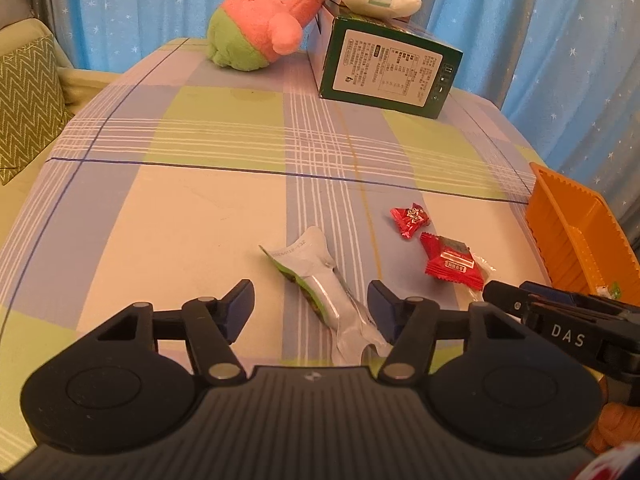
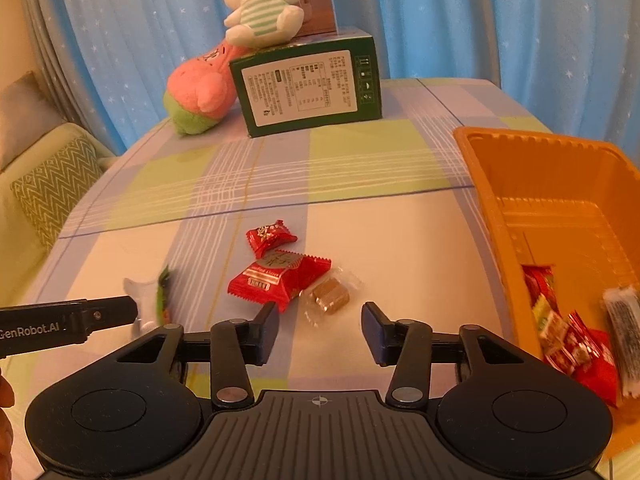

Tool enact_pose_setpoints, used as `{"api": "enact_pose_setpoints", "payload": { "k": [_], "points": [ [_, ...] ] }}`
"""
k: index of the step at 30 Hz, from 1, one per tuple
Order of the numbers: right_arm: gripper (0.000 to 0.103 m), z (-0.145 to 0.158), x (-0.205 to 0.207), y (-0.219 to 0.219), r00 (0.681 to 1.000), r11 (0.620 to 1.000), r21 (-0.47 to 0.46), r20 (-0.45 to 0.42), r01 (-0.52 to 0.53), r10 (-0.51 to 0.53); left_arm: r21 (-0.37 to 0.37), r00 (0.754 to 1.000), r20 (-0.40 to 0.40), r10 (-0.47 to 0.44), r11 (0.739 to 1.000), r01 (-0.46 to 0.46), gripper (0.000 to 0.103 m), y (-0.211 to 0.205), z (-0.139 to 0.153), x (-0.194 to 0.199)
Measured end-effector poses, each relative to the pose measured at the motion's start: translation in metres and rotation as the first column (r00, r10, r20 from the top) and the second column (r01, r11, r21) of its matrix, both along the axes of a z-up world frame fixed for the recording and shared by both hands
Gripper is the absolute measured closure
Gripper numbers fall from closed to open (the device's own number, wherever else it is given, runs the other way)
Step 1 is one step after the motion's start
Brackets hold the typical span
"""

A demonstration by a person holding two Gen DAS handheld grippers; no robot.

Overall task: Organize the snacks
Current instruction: 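Withdraw both open tools from the tray toward the remaining snacks, then grasp the white-green snack bag with the left tool while the right tool grasps the clear packet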

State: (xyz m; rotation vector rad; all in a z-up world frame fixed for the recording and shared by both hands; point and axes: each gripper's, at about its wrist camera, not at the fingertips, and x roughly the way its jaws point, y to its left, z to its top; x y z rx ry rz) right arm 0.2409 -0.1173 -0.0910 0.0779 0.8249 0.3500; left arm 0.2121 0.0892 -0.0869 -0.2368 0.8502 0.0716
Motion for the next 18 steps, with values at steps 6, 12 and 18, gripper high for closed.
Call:
{"api": "enact_pose_setpoints", "payload": {
  "k": [6,12,18],
  "points": [
    [0.059,-0.013,0.015,0.010,1.000,1.000,-0.028,0.005,0.013,-0.013,-0.011,1.000,0.004,-0.005,1.000,0.005,0.044,0.004,-0.010,0.010],
    [0.059,-0.020,0.028,0.012,0.999,0.999,-0.033,0.030,0.035,-0.034,-0.020,1.000,0.010,-0.014,1.000,0.014,0.044,0.006,-0.014,0.011],
    [0.059,-0.021,0.028,0.018,0.998,0.998,-0.010,0.039,-0.057,0.057,-0.034,1.000,0.014,-0.013,0.999,0.013,0.044,0.007,-0.017,0.011]
  ]
}}
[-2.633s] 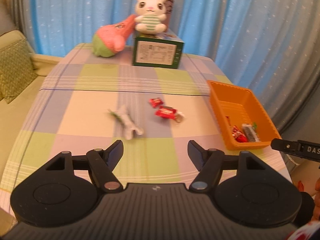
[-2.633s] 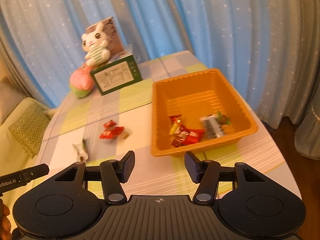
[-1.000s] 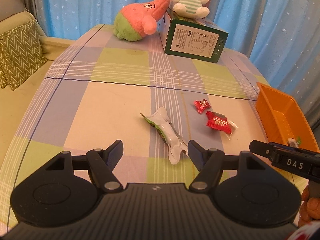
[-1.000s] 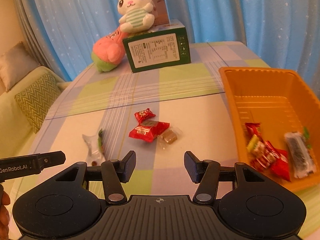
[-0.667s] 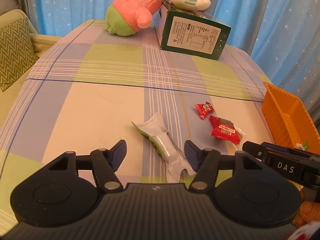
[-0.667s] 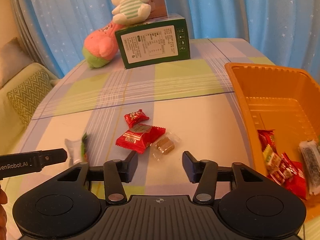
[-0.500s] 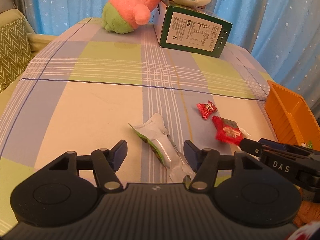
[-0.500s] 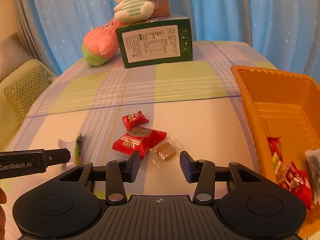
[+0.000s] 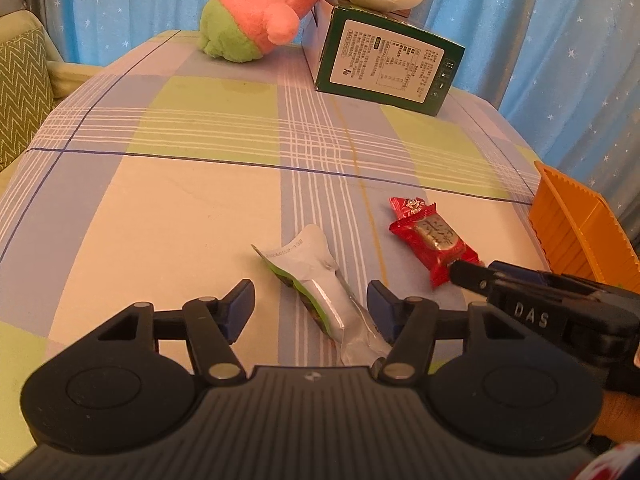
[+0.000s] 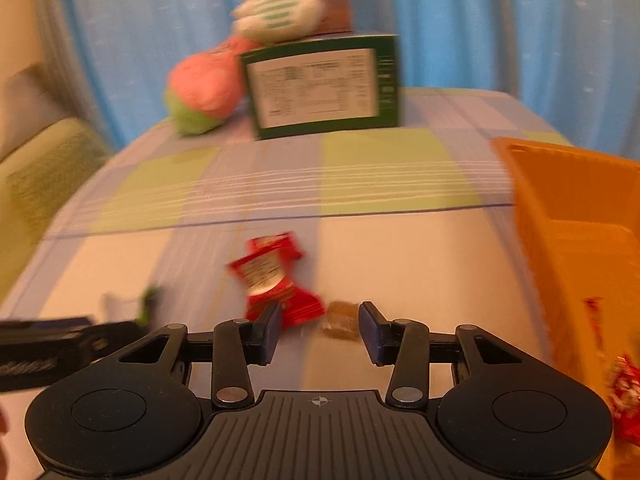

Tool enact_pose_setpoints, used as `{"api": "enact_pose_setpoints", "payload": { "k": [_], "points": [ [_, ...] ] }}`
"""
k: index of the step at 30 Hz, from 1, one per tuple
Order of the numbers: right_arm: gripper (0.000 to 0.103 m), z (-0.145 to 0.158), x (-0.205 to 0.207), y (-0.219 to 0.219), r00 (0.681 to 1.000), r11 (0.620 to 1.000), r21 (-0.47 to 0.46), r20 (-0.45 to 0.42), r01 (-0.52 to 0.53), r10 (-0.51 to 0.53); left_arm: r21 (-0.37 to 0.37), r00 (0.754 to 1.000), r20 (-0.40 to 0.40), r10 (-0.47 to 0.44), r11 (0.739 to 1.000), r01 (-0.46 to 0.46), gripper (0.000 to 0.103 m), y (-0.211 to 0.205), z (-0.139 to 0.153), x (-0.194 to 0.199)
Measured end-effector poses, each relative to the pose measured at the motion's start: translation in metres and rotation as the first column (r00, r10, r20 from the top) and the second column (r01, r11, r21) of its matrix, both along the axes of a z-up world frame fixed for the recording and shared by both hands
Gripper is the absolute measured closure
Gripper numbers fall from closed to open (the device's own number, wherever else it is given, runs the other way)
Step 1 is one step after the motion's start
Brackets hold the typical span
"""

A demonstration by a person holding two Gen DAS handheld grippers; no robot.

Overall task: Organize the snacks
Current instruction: 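Grasp the white-green snack bag with the left tool while the right tool grasps the clear packet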

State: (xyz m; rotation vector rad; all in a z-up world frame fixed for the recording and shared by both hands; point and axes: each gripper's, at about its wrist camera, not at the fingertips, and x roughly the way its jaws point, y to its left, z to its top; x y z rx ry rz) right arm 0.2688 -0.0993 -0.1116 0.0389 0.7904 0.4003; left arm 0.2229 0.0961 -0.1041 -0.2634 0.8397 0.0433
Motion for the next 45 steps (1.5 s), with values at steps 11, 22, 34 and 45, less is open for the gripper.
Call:
{"api": "enact_pose_setpoints", "payload": {
  "k": [11,22,34,45],
  "points": [
    [0.059,-0.003,-0.010,-0.003,0.998,0.989,-0.145,0.062,-0.002,0.011,-0.013,1.000,0.014,-0.019,1.000,0.019,0.044,0.001,0.002,-0.003],
    [0.079,-0.019,0.010,0.007,0.990,0.980,-0.164,0.074,-0.110,0.123,-0.016,0.999,0.012,-0.035,0.999,0.035,0.044,-0.002,-0.001,-0.004],
    [0.082,-0.007,-0.018,-0.004,0.998,0.995,-0.071,-0.001,-0.070,0.070,0.040,0.999,0.029,-0.023,0.999,0.022,0.058,-0.021,-0.005,0.008],
    [0.082,-0.003,-0.030,-0.010,0.999,0.998,-0.055,-0.005,-0.044,0.043,0.161,0.998,-0.008,-0.067,0.985,0.068,0.079,-0.033,-0.013,0.004]
  ]
}}
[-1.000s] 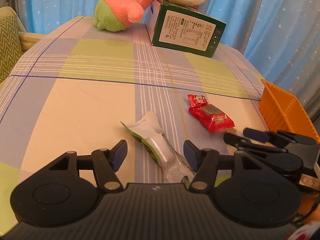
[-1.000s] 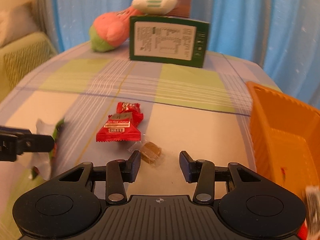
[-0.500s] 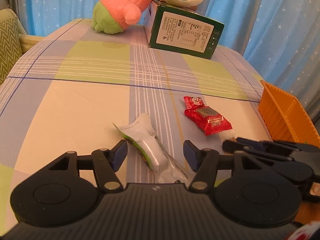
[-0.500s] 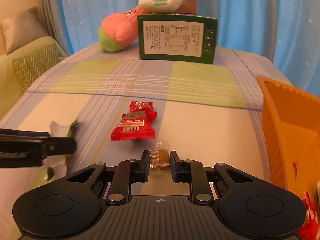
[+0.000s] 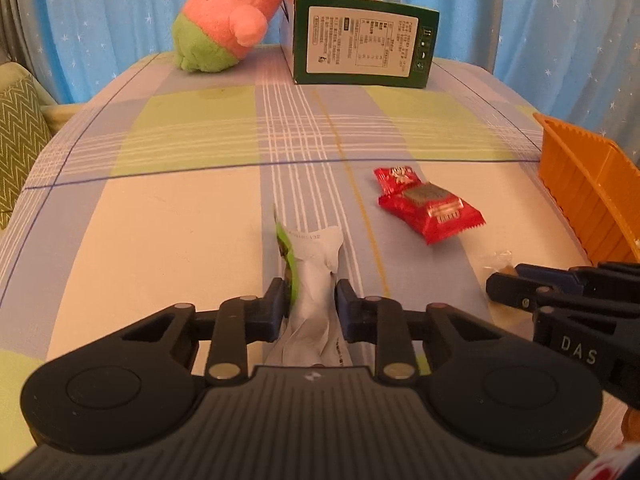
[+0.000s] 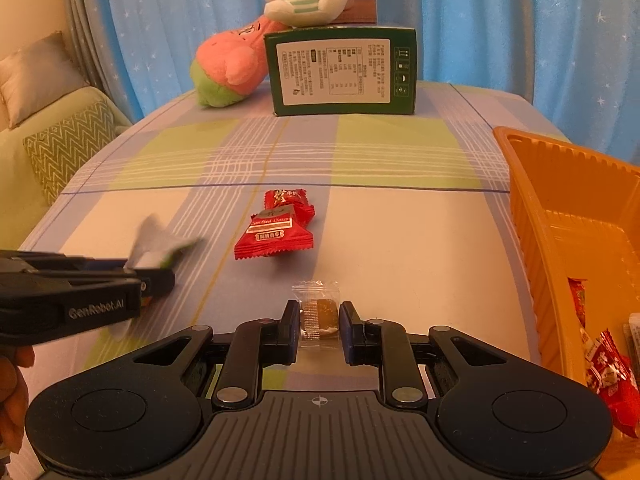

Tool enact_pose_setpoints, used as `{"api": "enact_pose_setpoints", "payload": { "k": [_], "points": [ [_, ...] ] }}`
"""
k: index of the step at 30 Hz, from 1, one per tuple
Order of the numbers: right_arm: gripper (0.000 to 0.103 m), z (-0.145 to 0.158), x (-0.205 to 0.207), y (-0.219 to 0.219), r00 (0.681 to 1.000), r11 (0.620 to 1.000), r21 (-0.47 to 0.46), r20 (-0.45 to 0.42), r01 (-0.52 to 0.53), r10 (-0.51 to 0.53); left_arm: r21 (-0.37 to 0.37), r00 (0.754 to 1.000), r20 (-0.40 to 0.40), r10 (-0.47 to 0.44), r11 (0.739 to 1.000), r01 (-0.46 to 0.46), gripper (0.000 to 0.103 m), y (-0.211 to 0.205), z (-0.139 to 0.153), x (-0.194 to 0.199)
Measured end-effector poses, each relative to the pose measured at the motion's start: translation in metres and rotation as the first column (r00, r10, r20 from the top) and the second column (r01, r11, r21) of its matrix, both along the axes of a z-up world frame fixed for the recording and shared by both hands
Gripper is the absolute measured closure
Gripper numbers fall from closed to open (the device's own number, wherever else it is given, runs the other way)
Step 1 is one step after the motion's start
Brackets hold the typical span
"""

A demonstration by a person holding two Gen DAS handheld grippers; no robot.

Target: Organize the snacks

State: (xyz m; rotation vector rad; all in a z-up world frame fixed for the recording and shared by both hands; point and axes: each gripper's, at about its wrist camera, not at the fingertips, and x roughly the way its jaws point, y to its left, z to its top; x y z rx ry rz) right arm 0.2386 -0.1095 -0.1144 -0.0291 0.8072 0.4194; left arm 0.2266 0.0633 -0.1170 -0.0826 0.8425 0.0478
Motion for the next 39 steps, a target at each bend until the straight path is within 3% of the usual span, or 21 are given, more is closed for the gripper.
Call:
{"api": "enact_pose_setpoints", "payload": {
  "k": [7,16,27,39],
  "points": [
    [0.082,0.011,-0.021,-0.010,1.000,1.000,0.009,-0.006,0.028,-0.028,-0.019,1.000,-0.009,-0.014,1.000,0.014,0.079,-0.007,0.008,-0.018],
    [0.082,0.048,-0.057,-0.030,0.997,0.997,0.032,0.023,0.069,-0.070,-0.076,1.000,0.019,-0.016,0.997,0.017,0.079,-0.026,0.047,-0.054],
    [0.082,0.095,-0.108,-0.054,0.992,0.992,0.068,0.067,0.102,-0.107,-0.081,0.998,0.067,-0.023,0.996,0.029,0.079,-0.047,0.097,-0.112],
    [0.082,0.125,-0.149,-0.081,0.984,0.987,0.063,0.094,0.147,-0.152,-0.080,0.994,0.093,-0.064,0.994,0.072,0.079,-0.070,0.123,-0.159]
  ]
}}
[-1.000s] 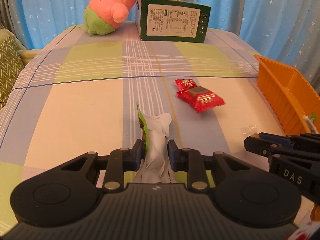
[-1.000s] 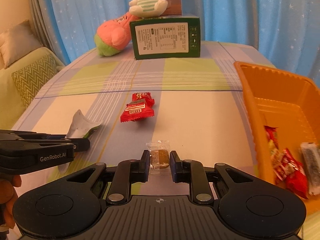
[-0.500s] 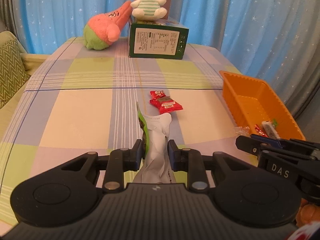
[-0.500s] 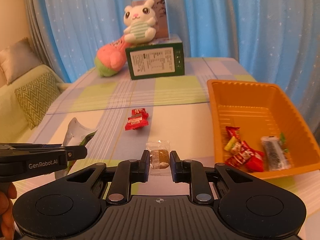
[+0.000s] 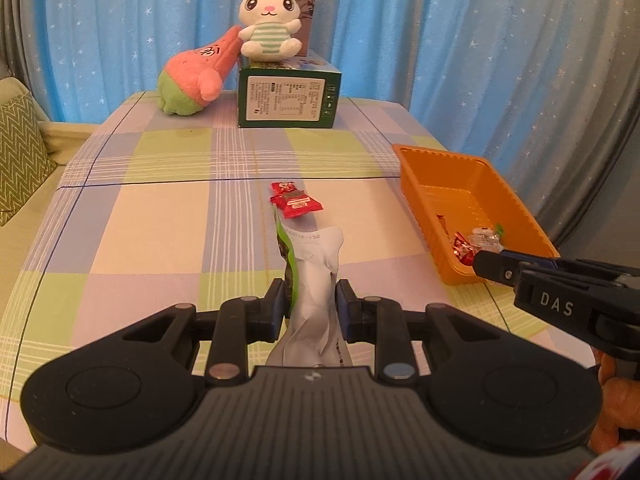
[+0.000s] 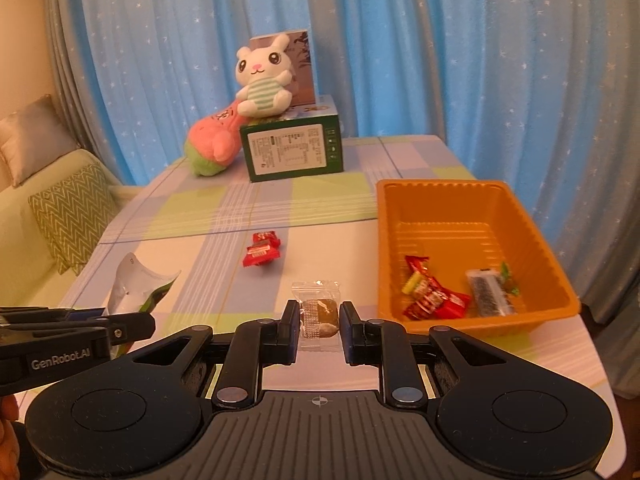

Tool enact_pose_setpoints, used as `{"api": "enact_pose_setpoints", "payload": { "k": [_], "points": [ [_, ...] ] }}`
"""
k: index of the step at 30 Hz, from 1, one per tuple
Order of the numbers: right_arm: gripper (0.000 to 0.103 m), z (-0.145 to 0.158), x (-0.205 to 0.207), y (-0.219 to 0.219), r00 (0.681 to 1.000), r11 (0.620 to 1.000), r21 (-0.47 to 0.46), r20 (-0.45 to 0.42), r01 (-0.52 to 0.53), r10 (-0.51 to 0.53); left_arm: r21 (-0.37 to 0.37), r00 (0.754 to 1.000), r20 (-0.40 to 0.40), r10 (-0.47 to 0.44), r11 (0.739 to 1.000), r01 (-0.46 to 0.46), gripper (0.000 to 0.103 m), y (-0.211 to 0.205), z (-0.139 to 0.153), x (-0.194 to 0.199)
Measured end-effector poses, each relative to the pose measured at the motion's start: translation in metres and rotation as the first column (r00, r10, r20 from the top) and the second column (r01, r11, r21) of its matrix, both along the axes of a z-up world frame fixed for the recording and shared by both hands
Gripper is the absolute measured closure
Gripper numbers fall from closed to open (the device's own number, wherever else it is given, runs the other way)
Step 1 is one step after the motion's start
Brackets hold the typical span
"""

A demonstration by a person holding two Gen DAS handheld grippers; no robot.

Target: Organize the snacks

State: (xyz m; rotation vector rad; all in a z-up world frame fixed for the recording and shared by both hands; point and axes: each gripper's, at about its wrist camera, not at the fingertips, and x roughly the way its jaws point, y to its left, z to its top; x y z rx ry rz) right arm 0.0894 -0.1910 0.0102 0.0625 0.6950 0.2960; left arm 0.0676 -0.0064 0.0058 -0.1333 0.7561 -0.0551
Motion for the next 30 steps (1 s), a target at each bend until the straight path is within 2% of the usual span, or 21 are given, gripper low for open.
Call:
{"api": "enact_pose_setpoints", "payload": {
  "k": [12,30],
  "points": [
    [0.082,0.006,-0.014,-0.034,0.998,0.998,-0.003,-0.001,0.059,-0.059,0.000,0.997,0.015,-0.072,0.997,0.072,0.079,-0.035,0.012,-0.003],
    [0.082,0.007,-0.003,-0.097,0.983,0.983,0.012,-0.014,0.182,-0.182,-0.003,0.980,0.011,-0.199,0.980,0.199,0.079,-0.095,0.015,0.027]
  ]
}}
